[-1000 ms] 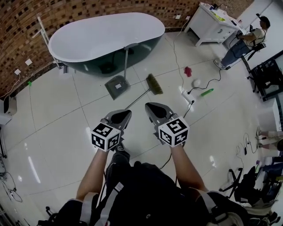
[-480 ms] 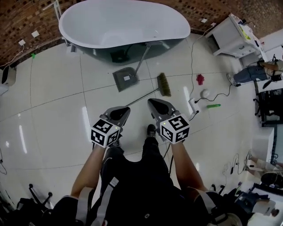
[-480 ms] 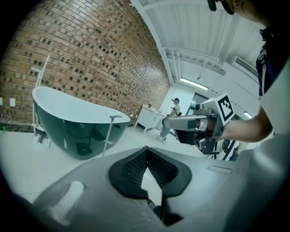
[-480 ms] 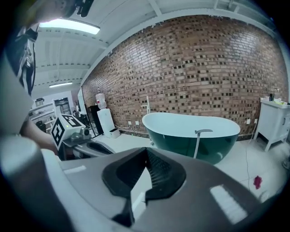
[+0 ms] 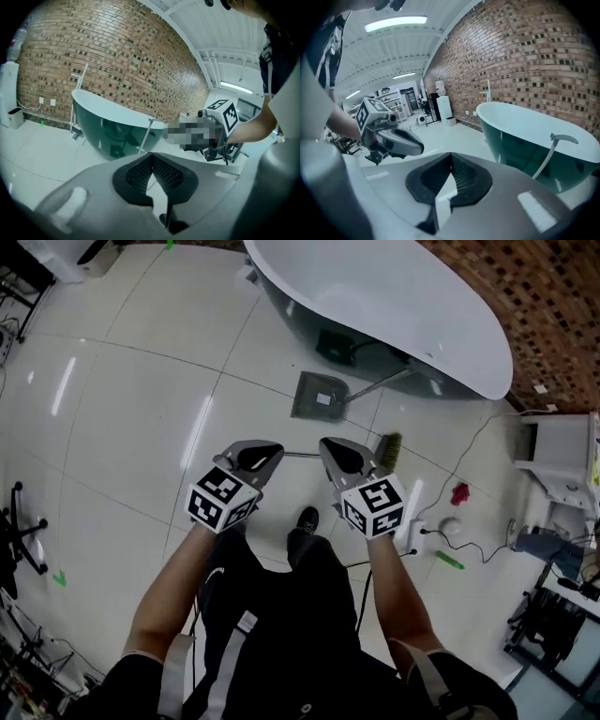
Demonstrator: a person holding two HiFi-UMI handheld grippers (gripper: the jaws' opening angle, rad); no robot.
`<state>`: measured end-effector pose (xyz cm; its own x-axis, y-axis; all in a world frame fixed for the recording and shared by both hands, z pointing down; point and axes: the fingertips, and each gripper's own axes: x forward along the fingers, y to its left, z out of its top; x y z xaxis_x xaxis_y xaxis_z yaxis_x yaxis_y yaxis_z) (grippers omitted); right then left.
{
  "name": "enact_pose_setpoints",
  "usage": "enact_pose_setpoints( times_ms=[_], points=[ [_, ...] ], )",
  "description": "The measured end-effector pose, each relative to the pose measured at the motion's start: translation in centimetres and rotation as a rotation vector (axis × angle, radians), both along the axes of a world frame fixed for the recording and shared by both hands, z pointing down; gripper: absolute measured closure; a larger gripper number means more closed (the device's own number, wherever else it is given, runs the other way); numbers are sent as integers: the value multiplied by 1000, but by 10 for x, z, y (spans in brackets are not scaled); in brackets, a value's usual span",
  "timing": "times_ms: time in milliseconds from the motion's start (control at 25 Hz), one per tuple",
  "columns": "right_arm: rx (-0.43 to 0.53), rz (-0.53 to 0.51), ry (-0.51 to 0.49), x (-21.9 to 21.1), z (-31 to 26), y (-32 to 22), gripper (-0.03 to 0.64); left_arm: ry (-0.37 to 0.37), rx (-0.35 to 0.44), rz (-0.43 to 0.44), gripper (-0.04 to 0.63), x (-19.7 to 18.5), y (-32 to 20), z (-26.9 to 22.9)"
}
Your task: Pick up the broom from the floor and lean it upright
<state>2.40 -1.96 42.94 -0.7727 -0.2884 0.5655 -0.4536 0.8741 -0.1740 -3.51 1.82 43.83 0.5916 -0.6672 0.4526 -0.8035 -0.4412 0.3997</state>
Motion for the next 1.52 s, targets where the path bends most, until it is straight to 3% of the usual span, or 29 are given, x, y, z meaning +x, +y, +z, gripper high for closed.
enact_pose_setpoints(
  times_ms=[240, 400, 680, 800, 1000, 1240, 1520],
  points=[
    [-44, -310, 43, -47, 104, 20, 614, -95, -46, -189, 594, -42, 5, 91],
    [-60, -438, 71, -79, 182, 37, 614, -150, -81, -249, 594, -75, 21, 164],
    [-97, -639, 133, -129, 339, 79, 612, -155, -167, -395, 594, -137, 72, 295],
    [-112, -735, 188, -138, 411, 91, 567, -162, -184, -439, 594, -161, 95, 343],
    [-124, -857, 297, -144, 521, 100, 549, -191, -209, -453, 594, -186, 123, 418],
    [-141, -1014, 431, -135, 618, 115, 490, -160, -249, -502, 594, -187, 138, 476],
    [-161, -1051, 502, -136, 683, 129, 468, -156, -327, -562, 594, -189, 172, 506]
  ],
)
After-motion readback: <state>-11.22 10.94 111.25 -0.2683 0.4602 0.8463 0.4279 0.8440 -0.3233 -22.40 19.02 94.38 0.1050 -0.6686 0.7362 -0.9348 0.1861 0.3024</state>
